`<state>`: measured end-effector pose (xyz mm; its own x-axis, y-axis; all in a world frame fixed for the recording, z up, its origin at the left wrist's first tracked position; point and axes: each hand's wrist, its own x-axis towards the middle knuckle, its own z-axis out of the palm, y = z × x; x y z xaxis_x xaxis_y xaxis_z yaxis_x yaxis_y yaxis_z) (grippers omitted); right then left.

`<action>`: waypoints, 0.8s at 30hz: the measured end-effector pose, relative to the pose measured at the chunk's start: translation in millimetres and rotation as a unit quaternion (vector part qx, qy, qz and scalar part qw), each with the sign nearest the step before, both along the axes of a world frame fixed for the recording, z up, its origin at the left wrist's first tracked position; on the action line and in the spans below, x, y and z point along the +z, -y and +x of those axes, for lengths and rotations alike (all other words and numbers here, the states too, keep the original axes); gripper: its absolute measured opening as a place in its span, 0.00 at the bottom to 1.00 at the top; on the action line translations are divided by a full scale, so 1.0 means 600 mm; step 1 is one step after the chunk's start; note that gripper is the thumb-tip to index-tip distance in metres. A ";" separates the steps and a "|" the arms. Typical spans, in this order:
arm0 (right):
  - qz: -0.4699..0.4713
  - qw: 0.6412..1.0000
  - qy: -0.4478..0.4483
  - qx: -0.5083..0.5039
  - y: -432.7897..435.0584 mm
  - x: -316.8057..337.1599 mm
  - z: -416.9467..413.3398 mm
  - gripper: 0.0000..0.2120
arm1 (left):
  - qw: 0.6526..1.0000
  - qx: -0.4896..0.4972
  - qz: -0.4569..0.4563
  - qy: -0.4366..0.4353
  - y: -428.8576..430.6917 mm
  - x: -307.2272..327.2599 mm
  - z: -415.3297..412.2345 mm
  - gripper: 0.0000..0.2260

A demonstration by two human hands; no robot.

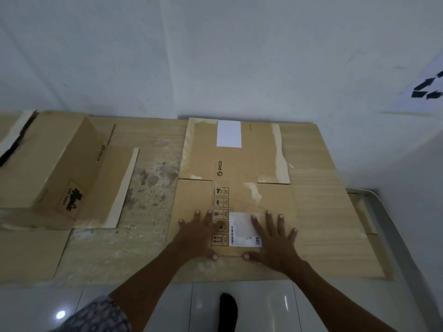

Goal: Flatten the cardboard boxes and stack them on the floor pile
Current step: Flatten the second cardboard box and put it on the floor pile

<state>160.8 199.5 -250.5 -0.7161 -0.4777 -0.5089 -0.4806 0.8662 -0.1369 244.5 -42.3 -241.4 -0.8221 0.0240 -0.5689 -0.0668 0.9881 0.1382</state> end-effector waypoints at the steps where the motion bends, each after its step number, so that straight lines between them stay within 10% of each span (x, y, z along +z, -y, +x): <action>1: 0.007 1.000 -0.014 0.016 -0.009 -0.004 0.006 0.56 | 1.000 -0.011 -0.001 0.004 0.001 0.004 -0.001 0.49; 18: -0.021 0.986 -0.071 0.147 0.014 0.058 -0.036 0.26 | 0.991 -0.103 -0.080 -0.009 -0.017 0.023 -0.015 0.48; 24: -0.059 0.994 0.012 0.094 0.040 0.052 -0.081 0.37 | 0.991 -0.117 -0.065 0.001 -0.007 0.018 -0.022 0.47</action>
